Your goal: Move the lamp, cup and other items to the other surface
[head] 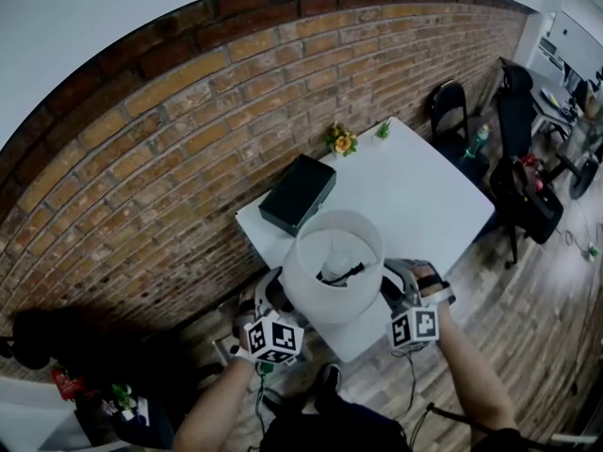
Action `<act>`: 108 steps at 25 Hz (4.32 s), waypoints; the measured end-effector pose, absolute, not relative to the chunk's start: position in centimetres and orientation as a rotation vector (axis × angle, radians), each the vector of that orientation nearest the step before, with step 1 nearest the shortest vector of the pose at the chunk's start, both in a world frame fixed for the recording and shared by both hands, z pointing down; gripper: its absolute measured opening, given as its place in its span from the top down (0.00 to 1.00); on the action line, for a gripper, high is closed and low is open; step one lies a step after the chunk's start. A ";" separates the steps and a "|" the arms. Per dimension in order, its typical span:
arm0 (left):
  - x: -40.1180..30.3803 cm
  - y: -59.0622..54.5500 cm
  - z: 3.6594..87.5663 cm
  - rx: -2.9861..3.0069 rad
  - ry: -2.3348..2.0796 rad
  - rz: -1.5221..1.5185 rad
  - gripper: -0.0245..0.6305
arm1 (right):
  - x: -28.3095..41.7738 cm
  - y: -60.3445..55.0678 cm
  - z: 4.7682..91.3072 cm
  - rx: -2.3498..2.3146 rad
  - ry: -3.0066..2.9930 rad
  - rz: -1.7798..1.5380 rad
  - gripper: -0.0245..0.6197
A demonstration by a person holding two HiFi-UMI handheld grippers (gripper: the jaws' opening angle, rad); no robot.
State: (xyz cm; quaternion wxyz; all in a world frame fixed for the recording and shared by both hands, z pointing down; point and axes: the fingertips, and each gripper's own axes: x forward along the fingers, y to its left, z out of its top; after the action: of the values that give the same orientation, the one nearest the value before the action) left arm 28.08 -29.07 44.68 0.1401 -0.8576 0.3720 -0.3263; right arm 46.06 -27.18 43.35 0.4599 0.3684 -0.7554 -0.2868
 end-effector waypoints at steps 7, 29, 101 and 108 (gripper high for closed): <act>28.0 -28.2 44.5 -2.460 1.041 -0.963 0.52 | 46.2 -26.4 43.8 0.914 -1.883 -0.697 0.66; 13.6 -18.3 45.1 -2.746 1.517 -0.764 0.56 | 41.1 -17.9 43.0 1.311 -2.136 -0.180 0.76; -3.3 8.3 79.0 -3.090 1.993 -1.062 0.68 | 6.0 -7.1 100.0 0.620 -2.013 0.603 0.86; -3.9 8.0 77.2 -3.073 2.019 -1.043 0.68 | 6.6 -6.2 98.1 0.628 -1.975 0.625 0.95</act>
State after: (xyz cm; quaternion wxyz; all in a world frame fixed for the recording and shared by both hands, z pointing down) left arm -3.93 7.99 77.17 -0.3335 -0.7580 0.4980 -0.2573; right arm 6.61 -6.16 98.11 0.4691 0.2563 -0.8057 0.2549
